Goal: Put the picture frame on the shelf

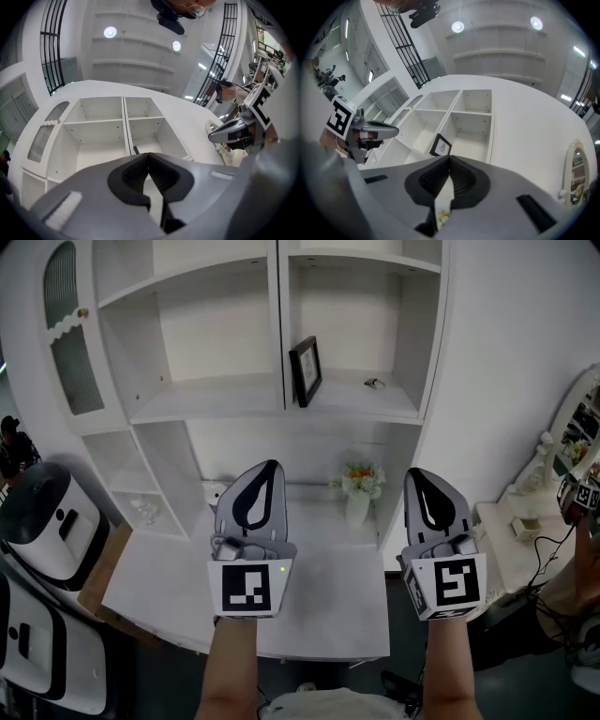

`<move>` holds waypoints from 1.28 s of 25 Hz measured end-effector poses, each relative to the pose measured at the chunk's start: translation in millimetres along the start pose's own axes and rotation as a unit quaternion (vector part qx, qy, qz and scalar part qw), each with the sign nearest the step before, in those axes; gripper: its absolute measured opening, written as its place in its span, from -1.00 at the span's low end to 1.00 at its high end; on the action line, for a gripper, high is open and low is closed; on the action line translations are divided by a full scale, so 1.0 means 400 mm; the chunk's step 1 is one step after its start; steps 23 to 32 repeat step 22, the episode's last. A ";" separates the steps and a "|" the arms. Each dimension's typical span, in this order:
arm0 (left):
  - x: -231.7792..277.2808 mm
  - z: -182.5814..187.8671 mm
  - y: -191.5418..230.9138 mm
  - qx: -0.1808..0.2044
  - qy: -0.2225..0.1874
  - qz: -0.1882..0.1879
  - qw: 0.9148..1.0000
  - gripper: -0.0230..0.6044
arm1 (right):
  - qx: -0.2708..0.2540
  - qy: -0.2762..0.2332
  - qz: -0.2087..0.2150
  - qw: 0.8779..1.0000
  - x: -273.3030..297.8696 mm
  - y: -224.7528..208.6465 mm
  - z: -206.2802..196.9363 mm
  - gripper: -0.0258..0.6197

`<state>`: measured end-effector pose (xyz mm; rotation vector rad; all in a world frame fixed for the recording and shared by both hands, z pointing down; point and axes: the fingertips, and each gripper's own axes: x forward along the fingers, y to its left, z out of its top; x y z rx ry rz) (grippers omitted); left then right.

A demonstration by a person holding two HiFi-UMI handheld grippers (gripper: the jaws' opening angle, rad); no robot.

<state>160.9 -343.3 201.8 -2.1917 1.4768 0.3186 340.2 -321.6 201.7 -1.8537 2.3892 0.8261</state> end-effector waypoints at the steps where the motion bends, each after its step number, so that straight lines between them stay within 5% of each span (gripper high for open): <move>1: -0.005 -0.002 -0.002 0.000 0.005 0.003 1.000 -0.89 | 0.002 0.001 0.001 1.000 -0.006 0.001 -0.003 -0.89; 32: -0.041 0.015 -0.078 0.023 0.008 -0.016 1.000 -0.89 | 0.008 0.004 0.002 1.000 -0.090 -0.017 -0.009 -0.89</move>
